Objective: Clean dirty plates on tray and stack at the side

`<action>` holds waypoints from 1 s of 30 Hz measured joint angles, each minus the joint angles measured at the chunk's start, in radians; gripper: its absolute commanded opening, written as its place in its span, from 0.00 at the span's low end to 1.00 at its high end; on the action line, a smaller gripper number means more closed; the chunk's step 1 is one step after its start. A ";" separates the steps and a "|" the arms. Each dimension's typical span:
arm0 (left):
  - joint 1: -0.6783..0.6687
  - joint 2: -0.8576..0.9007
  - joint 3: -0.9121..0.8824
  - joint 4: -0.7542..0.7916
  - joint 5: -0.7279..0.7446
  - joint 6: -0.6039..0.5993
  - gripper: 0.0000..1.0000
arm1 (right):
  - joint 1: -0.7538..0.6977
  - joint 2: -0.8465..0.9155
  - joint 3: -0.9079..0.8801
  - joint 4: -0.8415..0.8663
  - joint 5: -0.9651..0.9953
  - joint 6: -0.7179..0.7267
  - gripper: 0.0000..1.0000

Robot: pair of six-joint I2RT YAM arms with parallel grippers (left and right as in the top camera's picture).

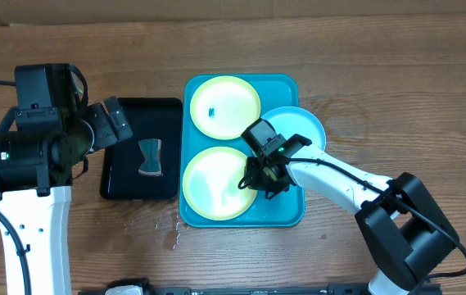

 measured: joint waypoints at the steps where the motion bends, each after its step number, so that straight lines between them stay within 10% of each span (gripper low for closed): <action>1: 0.000 0.000 0.000 0.000 0.000 0.000 1.00 | 0.000 0.000 0.000 0.001 0.000 -0.001 0.25; 13: 0.000 0.000 0.000 0.000 0.000 0.000 1.00 | 0.000 0.000 0.000 0.018 0.000 -0.001 0.24; 21: 0.000 0.000 0.000 0.000 0.000 0.000 1.00 | 0.000 0.000 -0.002 0.018 0.011 0.002 0.04; 30: 0.000 0.000 0.000 0.000 0.000 0.000 1.00 | 0.000 0.000 -0.004 0.000 0.002 0.002 0.19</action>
